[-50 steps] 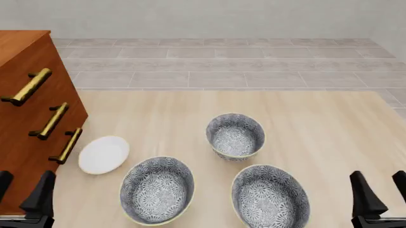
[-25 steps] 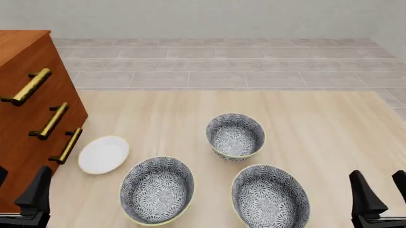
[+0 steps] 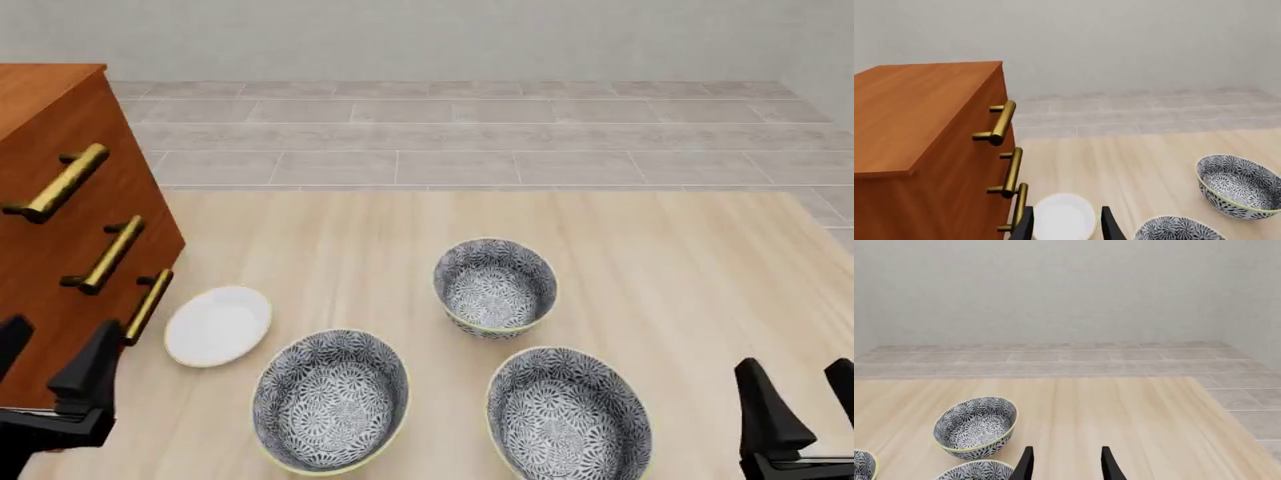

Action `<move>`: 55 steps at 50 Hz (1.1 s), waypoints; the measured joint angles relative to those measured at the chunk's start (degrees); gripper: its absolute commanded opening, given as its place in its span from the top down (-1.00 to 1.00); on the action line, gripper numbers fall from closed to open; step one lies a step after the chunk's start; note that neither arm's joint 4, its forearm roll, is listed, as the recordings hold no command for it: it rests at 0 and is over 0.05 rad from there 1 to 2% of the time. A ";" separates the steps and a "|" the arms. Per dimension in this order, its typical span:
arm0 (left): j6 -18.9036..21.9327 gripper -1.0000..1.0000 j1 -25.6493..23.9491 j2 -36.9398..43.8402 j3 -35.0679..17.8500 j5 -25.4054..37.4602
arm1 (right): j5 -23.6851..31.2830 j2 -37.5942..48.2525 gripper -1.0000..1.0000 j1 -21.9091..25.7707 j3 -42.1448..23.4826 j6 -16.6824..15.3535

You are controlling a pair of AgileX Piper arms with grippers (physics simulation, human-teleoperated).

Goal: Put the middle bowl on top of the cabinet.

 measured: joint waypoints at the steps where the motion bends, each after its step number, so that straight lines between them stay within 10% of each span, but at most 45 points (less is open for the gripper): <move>1: 0.08 -1.00 -0.11 0.46 -0.21 -0.06 | 0.00 0.01 -1.00 0.00 0.00 0.01; 55: -0.90 -1.00 -8.49 21.45 -11.05 4.05 | -0.03 0.31 -1.00 -0.20 -0.16 0.36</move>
